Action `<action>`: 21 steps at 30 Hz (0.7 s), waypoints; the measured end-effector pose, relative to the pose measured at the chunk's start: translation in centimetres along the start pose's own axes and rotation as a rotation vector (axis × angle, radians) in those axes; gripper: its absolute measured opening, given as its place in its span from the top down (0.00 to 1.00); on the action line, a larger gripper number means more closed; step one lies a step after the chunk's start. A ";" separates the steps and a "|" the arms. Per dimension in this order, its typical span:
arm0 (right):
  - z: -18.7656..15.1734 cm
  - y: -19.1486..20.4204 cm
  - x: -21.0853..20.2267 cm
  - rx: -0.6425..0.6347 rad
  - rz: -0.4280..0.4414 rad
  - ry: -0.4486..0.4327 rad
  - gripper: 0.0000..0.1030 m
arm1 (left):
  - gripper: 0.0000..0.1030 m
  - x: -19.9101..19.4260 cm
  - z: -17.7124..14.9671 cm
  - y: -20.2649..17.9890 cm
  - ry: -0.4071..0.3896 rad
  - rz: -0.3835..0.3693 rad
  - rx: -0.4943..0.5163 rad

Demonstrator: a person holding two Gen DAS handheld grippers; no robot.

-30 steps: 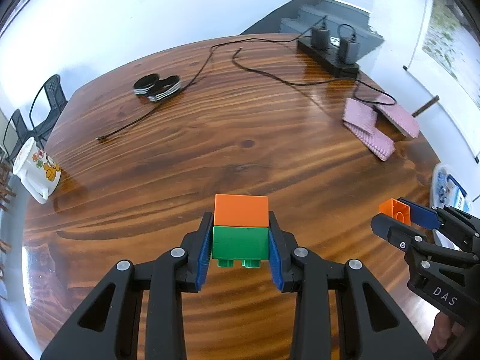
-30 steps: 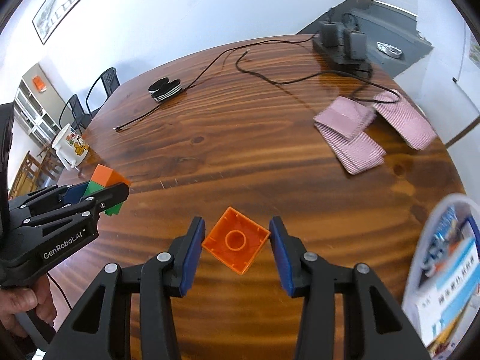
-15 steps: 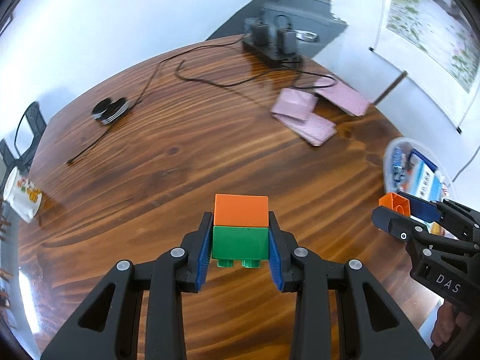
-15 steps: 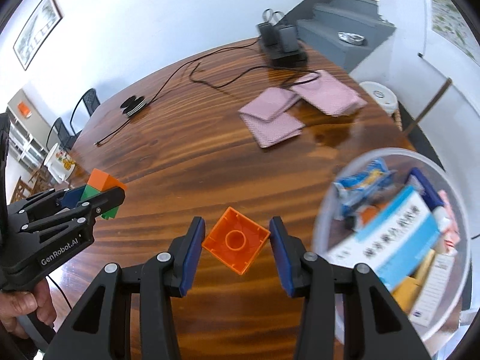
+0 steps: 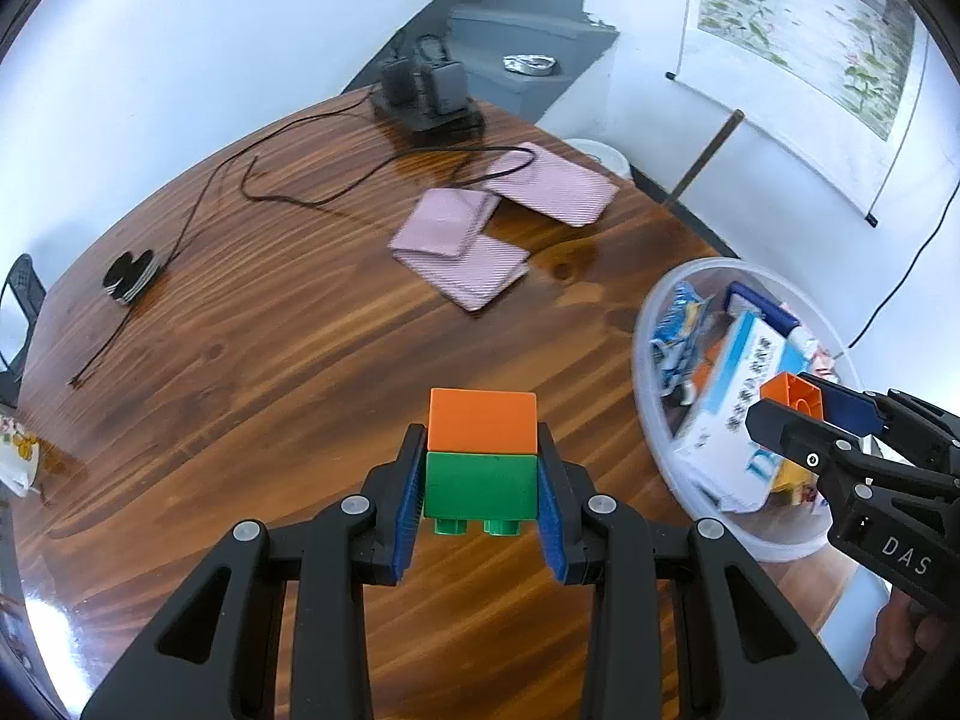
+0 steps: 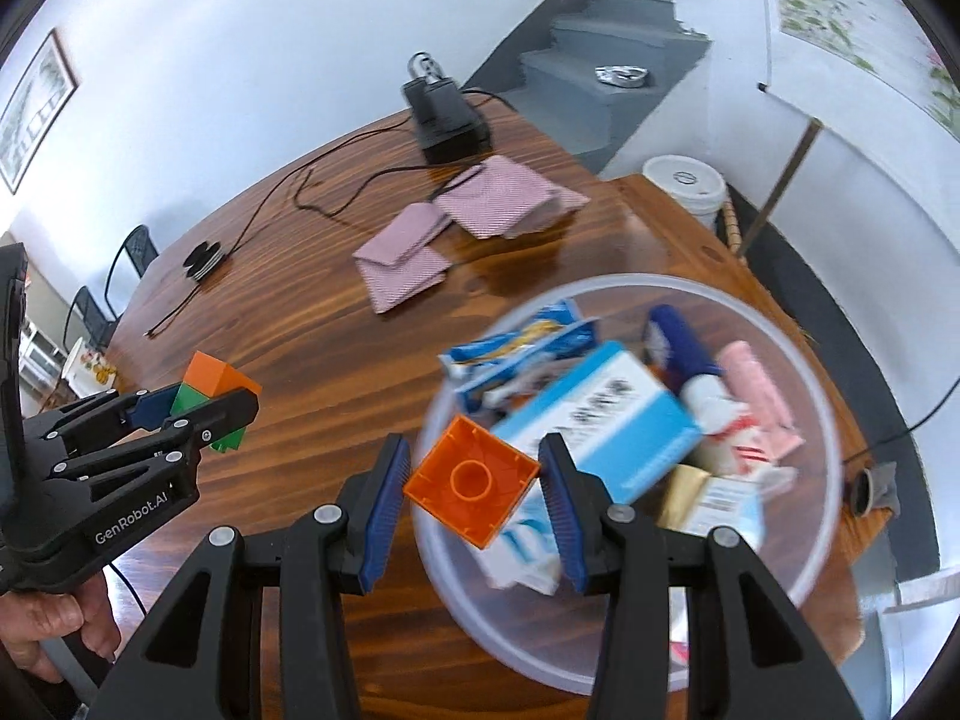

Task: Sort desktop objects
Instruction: 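Carry the orange brick into the bowl with the right gripper while the left carries the block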

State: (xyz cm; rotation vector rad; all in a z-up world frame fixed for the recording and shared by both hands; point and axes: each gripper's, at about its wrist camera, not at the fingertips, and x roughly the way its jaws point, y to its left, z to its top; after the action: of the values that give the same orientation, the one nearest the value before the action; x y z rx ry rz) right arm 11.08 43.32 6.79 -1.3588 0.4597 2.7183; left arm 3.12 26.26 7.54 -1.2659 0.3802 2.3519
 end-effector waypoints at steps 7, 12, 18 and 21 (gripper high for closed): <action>0.1 -3.3 -0.9 0.031 -0.027 -0.011 0.53 | 0.65 0.8 1.3 -3.4 -0.003 -0.027 0.028; 0.2 -5.4 -1.2 0.047 -0.040 -0.015 0.53 | 0.65 1.5 2.1 -5.5 0.002 -0.050 0.044; 0.3 -7.5 -1.3 0.061 -0.048 -0.010 0.53 | 0.65 2.6 2.9 -7.4 0.020 -0.118 0.035; 0.4 -8.2 -1.3 0.061 -0.050 -0.008 0.53 | 0.65 3.1 3.3 -8.1 0.026 -0.172 0.025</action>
State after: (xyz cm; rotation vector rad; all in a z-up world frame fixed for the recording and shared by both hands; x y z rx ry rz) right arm 13.12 51.38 6.12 -1.3254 0.4973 2.6464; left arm 3.31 35.44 6.50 -1.2661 0.2955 2.1821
